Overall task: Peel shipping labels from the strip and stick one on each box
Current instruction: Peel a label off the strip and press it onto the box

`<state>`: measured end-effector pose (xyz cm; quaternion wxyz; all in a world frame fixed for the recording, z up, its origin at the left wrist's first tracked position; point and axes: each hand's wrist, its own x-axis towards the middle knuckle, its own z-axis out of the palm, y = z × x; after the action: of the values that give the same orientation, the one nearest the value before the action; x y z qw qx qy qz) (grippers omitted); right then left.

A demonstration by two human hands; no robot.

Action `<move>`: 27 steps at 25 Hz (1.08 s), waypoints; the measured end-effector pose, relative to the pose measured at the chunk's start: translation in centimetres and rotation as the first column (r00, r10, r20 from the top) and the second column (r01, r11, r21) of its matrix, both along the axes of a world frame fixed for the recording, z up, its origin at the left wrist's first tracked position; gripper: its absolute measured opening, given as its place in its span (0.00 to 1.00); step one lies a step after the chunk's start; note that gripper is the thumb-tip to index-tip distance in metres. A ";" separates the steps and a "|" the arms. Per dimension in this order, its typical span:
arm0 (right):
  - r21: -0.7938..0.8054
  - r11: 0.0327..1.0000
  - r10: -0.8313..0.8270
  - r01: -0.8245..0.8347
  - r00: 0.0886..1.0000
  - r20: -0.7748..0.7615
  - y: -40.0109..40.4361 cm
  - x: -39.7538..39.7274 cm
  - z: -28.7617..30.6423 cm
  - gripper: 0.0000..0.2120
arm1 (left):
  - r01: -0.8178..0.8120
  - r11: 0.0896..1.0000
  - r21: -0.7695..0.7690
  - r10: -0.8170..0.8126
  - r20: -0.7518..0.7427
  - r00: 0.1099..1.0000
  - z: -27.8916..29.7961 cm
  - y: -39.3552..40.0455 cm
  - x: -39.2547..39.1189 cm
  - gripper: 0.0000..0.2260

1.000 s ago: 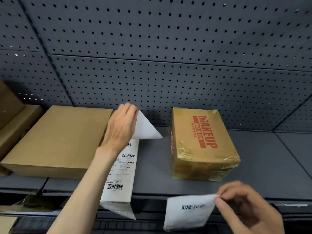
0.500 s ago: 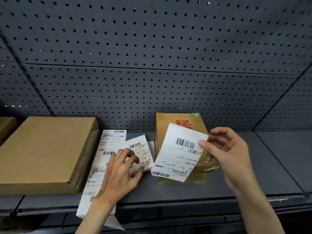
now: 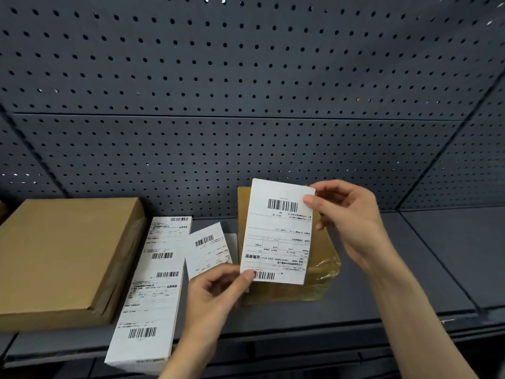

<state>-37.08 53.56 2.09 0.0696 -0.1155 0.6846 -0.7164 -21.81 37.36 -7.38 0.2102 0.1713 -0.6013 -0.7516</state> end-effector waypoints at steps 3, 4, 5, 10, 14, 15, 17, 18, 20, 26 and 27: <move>0.038 0.999 0.000 0.002 0.999 -0.041 -0.2 -0.9 0.0 0.05 | -0.074 0.979 0.189 0.069 0.034 0.997 0.1 1.3 -0.3 0.07; 0.047 0.999 -0.003 0.005 0.999 -0.051 -0.2 -1.2 -0.1 0.05 | -0.105 0.968 0.228 0.096 0.050 0.994 0.1 1.7 -0.5 0.07; 0.053 0.999 -0.005 0.008 0.998 -0.055 -0.3 -1.5 -0.1 0.06 | -0.128 0.959 0.255 0.115 0.063 0.991 0.2 2.0 -0.6 0.07; 0.095 0.995 -0.023 0.032 0.995 -0.095 -0.2 -2.3 -0.8 0.06 | -0.151 0.954 0.259 0.132 0.087 0.987 0.5 3.1 -0.6 0.03; 0.110 0.992 -0.043 0.057 0.990 -0.131 0.5 -2.4 -1.1 0.06 | -0.222 0.972 0.081 0.218 0.051 0.975 1.1 2.5 -0.6 0.06; 0.118 0.990 -0.058 0.075 0.988 -0.141 0.9 -2.3 -1.2 0.07 | -0.231 0.972 0.033 0.230 0.033 0.973 1.6 2.1 -0.7 0.06; 0.148 0.982 -0.088 0.113 0.983 -0.163 1.9 -2.0 -1.4 0.06 | -0.219 0.973 -0.076 0.219 0.000 0.976 2.9 0.8 -1.4 0.06; 0.179 0.974 -0.103 0.138 0.976 -0.192 2.4 -1.7 -1.5 0.06 | -0.194 0.969 -0.151 0.195 -0.011 0.981 3.8 0.0 -2.0 0.07; 0.271 0.934 -0.128 0.234 0.925 -0.357 3.4 -0.9 -1.1 0.12 | -0.118 0.921 -0.370 0.120 -0.019 0.993 6.2 -1.6 -3.5 0.08; 0.626 0.773 0.495 0.107 0.515 -0.699 1.9 -0.4 2.6 0.09 | 0.133 0.497 -0.858 -0.170 0.054 0.984 12.0 -2.4 -7.1 0.04; 0.652 0.758 0.546 0.031 0.518 -0.659 1.5 -0.4 2.9 0.06 | 0.143 0.443 -0.885 -0.179 0.069 0.981 12.4 -1.9 -7.5 0.03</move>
<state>-37.50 55.11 4.99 -0.1127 -0.5135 0.7937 -0.3060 -29.33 35.44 5.03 0.2065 -0.0335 -0.9136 -0.3487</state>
